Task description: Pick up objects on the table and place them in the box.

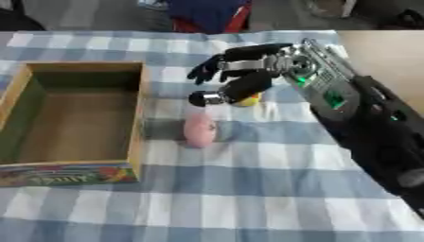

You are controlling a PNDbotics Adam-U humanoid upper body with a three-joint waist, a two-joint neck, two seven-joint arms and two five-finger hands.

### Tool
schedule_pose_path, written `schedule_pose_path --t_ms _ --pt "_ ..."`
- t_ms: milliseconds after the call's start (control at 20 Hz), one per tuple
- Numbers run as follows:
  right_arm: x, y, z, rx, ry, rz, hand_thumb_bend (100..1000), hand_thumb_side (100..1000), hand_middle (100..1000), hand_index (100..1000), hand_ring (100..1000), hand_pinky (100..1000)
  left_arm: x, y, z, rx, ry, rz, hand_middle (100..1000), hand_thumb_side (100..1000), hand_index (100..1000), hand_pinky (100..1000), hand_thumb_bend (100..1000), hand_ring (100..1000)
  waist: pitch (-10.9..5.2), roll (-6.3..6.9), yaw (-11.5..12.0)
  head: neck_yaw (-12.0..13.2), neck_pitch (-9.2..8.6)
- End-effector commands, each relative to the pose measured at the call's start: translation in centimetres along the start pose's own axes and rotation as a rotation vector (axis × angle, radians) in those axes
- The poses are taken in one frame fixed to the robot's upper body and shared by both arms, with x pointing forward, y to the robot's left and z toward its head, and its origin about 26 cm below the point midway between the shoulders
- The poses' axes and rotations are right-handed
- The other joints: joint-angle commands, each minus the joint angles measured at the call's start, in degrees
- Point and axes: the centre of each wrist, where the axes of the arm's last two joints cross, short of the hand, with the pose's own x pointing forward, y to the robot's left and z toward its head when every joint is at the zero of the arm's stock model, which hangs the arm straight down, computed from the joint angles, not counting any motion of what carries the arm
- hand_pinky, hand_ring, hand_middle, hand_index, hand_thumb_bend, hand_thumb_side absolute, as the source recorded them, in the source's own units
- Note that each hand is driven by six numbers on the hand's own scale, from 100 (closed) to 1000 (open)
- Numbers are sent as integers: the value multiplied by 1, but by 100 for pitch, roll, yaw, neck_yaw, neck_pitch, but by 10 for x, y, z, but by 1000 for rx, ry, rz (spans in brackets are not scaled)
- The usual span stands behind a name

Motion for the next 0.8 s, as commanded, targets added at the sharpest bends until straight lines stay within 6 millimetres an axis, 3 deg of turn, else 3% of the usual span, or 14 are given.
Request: schedule_pose_path --t_ms 50,800 --pt "1 -6 9 6 10 23 293 960 854 1000 910 820 7 1 -9 -15 -43 -2 526 555 795 354 435 573 -89 -2 5 -23 -43" --pt "12 7 6 13 -18 101 317 948 831 1000 895 796 8 0 -9 -21 -43 0 526 555 793 354 434 574 -62 -27 12 -17 -56"
